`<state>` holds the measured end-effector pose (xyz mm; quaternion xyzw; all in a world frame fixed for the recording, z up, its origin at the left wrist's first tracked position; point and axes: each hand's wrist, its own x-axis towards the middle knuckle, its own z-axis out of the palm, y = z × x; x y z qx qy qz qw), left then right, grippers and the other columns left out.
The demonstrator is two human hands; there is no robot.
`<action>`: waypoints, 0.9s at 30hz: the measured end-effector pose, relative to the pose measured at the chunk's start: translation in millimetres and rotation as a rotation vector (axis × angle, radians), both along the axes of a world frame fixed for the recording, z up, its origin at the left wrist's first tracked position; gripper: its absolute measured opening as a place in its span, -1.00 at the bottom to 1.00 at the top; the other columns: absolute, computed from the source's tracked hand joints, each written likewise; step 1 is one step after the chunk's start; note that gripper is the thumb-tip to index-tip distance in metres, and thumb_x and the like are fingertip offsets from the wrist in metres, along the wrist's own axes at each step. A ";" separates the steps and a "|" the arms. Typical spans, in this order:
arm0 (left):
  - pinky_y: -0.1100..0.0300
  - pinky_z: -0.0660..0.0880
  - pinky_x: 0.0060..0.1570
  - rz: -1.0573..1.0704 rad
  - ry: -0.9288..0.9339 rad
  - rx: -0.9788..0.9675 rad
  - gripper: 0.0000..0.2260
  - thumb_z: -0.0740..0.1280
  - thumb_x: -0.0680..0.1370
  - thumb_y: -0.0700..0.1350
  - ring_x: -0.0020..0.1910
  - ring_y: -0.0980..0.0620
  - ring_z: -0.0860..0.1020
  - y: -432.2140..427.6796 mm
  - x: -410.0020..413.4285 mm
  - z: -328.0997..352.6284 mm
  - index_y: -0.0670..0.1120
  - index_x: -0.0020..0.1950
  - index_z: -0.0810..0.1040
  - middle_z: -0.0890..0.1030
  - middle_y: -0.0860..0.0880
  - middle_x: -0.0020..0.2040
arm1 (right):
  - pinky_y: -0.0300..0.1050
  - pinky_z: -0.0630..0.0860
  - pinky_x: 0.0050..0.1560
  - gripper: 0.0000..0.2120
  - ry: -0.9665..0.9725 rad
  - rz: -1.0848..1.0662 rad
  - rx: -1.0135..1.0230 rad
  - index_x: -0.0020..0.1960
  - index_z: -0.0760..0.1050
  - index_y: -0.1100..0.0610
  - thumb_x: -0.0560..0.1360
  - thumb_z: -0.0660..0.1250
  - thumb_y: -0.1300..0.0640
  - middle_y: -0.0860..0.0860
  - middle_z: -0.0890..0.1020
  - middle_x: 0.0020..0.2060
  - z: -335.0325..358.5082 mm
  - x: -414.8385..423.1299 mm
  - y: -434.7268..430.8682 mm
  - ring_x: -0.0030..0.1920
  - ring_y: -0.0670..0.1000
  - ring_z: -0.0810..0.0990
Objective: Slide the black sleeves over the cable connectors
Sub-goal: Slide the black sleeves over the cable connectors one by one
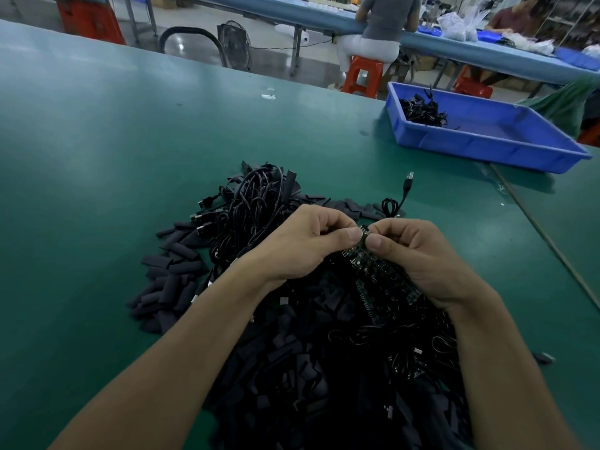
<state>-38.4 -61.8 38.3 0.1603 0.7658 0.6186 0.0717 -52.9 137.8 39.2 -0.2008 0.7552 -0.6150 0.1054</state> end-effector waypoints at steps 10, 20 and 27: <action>0.46 0.41 -0.18 0.112 0.092 0.111 -0.82 0.29 0.66 -0.14 -0.31 0.31 0.49 6.8 5.4 8.0 -0.05 -0.13 0.59 0.58 0.19 -0.32 | -0.33 0.48 -0.26 -0.88 0.043 -0.083 0.061 -0.19 0.64 0.02 0.46 0.45 -0.02 -0.09 0.61 -0.35 8.0 0.7 3.8 -0.32 -0.15 0.52; 0.18 0.54 -0.42 0.209 0.419 0.371 -0.76 0.13 0.71 -0.14 -0.46 0.07 0.55 -16.0 23.0 30.2 -0.02 -0.13 0.43 0.58 0.04 -0.37 | 0.07 0.54 0.14 -0.66 0.138 -0.519 1.052 0.26 0.53 -0.04 0.52 0.39 0.20 0.11 0.65 0.07 6.7 1.4 6.9 0.07 0.17 0.60; 0.33 0.33 -0.60 0.209 0.203 0.069 -0.80 0.31 0.65 -0.07 -0.60 0.12 0.39 -28.8 17.8 11.6 0.00 -0.12 0.66 0.48 0.06 -0.49 | -0.08 0.33 0.16 -0.61 0.461 0.031 1.210 0.16 0.62 -0.11 0.49 0.30 0.30 -0.11 0.64 0.08 -6.5 19.1 -43.2 0.12 0.03 0.53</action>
